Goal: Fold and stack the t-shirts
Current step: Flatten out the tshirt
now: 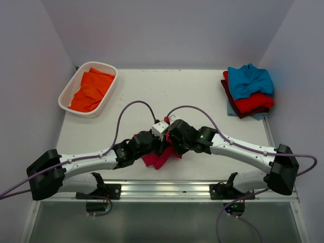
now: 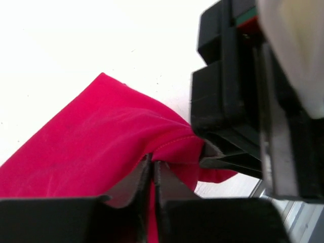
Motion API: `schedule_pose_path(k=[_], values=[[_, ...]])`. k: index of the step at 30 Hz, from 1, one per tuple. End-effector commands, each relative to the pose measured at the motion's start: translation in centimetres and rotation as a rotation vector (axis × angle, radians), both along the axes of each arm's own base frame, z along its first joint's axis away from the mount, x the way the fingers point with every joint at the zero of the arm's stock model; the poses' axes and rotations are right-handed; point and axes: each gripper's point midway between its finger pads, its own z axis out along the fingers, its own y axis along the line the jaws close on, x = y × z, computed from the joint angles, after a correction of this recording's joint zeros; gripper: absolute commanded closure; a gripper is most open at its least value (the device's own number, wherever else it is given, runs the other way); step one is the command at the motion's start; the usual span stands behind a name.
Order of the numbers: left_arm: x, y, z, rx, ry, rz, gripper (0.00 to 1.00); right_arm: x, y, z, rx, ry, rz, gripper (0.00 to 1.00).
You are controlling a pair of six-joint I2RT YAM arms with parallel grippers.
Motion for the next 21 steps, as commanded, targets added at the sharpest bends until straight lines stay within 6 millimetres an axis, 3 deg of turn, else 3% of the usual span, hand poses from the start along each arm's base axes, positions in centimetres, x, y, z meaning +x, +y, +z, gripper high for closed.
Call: schedule_pose_path(k=[1,11,21], values=[[1.3,0.8,-0.9,0.021,-0.032,0.082,1.00,0.1,0.8,1.5,0.058,-0.033,0.030,1.00],[2.6,4.1,2.9,-0.028,-0.085,0.259,1.00,-0.1,0.7,1.4,0.060,-0.028,0.033,1.00],[5.0,11.9,4.9,0.046,-0.115,0.696,1.00,-0.1,0.7,1.3,0.055,-0.030,0.043,1.00]])
